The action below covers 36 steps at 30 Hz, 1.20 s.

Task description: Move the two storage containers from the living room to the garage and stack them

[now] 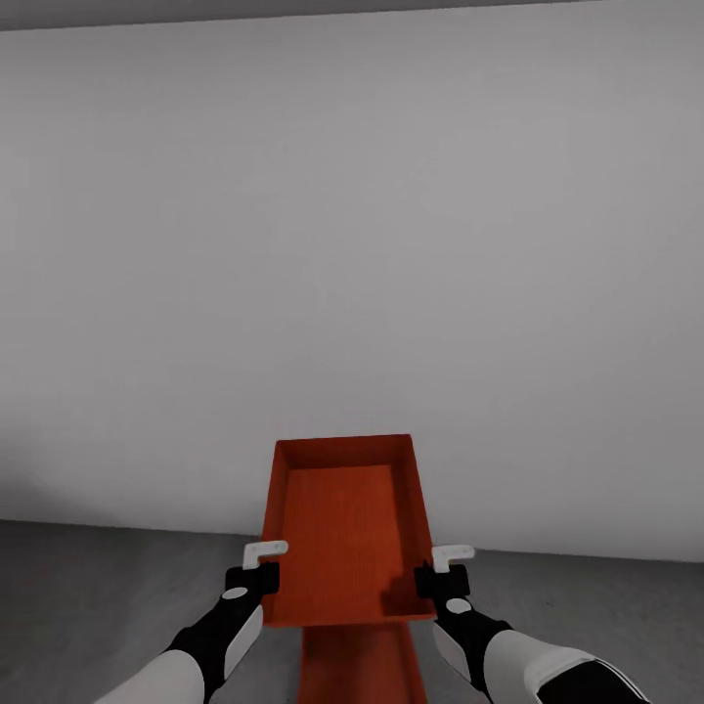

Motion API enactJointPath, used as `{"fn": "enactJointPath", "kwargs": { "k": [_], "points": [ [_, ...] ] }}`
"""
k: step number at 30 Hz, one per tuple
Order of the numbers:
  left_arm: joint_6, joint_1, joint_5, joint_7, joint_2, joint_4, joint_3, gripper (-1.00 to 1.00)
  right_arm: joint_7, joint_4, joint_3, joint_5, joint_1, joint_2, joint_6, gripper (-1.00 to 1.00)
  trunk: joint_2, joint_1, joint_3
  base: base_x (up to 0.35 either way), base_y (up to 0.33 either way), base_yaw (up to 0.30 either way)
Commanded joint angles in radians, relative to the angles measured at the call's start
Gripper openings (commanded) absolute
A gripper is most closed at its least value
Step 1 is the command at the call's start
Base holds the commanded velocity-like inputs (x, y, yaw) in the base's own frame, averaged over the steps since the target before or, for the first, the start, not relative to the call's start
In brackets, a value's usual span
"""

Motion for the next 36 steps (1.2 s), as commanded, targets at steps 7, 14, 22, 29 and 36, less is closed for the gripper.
{"fn": "enactJointPath", "kwargs": {
  "k": [7, 14, 22, 29, 36],
  "points": [
    [-0.002, 0.000, 0.013, 0.011, 0.019, 0.001, -0.004, -1.00, 0.014, -0.003, -0.034, 0.020, -0.001, 0.000, -0.085, -1.00, -0.001, 0.000, -0.002, 0.000, 0.000, 0.036],
    [-0.002, 0.000, 0.013, 0.012, 0.018, 0.001, -0.004, -1.00, 0.014, -0.003, -0.034, 0.018, -0.001, -0.001, -0.084, -1.00, -0.001, 0.000, -0.002, 0.000, 0.000, -0.019],
    [-0.001, 0.000, 0.013, 0.012, 0.018, 0.001, -0.004, -1.00, 0.014, -0.003, -0.037, 0.017, -0.001, -0.005, -0.084, -1.00, -0.001, 0.000, -0.002, 0.000, 0.000, -0.197],
    [-0.001, 0.000, 0.013, 0.012, 0.018, 0.001, -0.004, -1.00, 0.014, -0.003, -0.035, 0.018, -0.001, -0.002, -0.085, -1.00, -0.001, 0.000, -0.002, 0.000, 0.000, -0.010],
    [-0.001, 0.000, 0.013, 0.012, 0.018, 0.001, -0.004, -1.00, 0.014, -0.003, -0.035, 0.022, -0.001, -0.002, -0.085, -1.00, -0.001, 0.000, -0.002, 0.000, 0.000, 0.000]
  ]
}}
